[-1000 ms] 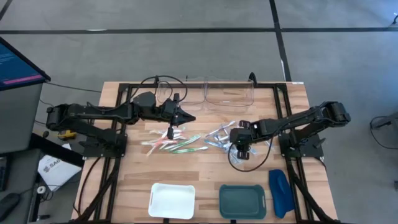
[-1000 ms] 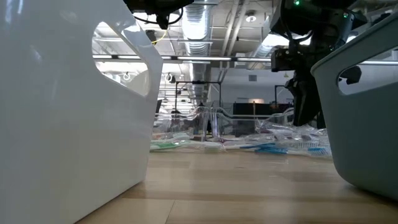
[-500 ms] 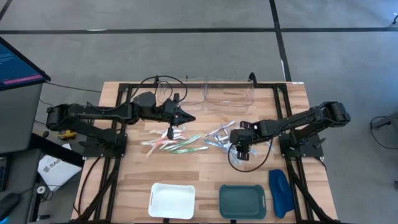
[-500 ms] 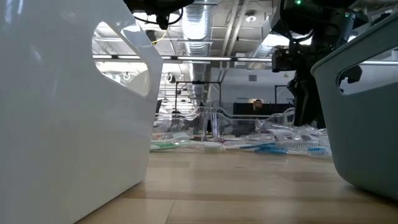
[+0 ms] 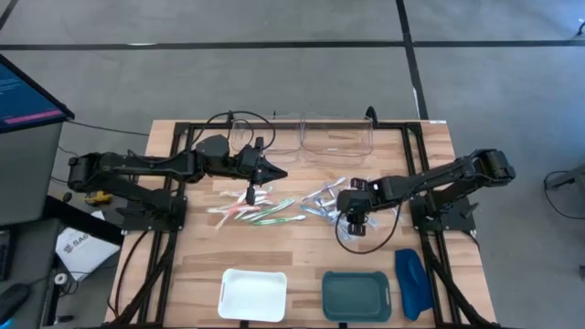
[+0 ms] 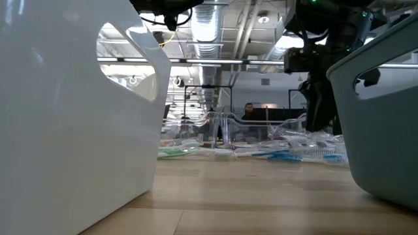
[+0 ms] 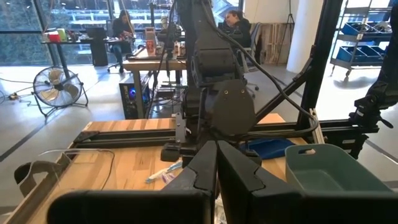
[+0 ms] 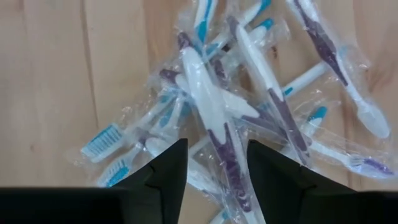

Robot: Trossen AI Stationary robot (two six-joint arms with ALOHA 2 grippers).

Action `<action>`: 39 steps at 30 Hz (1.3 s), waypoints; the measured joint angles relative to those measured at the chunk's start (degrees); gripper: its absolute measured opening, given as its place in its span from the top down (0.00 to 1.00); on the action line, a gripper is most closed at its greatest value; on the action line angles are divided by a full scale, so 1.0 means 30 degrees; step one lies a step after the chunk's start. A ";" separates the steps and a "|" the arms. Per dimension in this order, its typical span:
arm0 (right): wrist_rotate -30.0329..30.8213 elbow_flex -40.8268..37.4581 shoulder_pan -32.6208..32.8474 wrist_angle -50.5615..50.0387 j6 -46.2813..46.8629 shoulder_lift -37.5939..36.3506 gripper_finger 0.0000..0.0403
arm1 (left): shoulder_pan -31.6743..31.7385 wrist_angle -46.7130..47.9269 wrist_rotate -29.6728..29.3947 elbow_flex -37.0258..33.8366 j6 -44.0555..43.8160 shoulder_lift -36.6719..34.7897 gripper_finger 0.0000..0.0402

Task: Pick & Place Toothbrushes
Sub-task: Put the purple toothbrush into the right transparent bin

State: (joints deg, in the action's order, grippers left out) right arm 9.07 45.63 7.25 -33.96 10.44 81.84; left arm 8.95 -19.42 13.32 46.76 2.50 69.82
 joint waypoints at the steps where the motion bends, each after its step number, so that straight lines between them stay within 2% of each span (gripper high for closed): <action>1: 0.0007 0.0000 0.0093 -0.0080 0.0031 0.0000 0.61 | 0.0000 0.0000 -0.0007 0.0000 0.0000 -0.0006 0.98; 19: 0.0001 -0.1377 -0.0192 0.0986 0.0034 0.0007 0.63 | 0.0000 0.0000 -0.0007 0.0007 0.0000 0.0001 0.98; 32: -0.0005 -0.1377 -0.0490 0.1066 0.0019 0.0007 0.73 | 0.0000 0.0010 -0.0005 0.0007 0.0000 0.0001 0.98; 39: -0.0005 -0.1377 -0.0490 0.1066 -0.0016 0.0007 0.76 | 0.0001 0.0015 -0.0001 0.0007 0.0000 0.0001 0.98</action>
State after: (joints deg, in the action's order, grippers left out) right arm 9.06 41.50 5.78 -30.76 10.40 81.87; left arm 8.95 -19.38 13.32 46.78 2.50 69.82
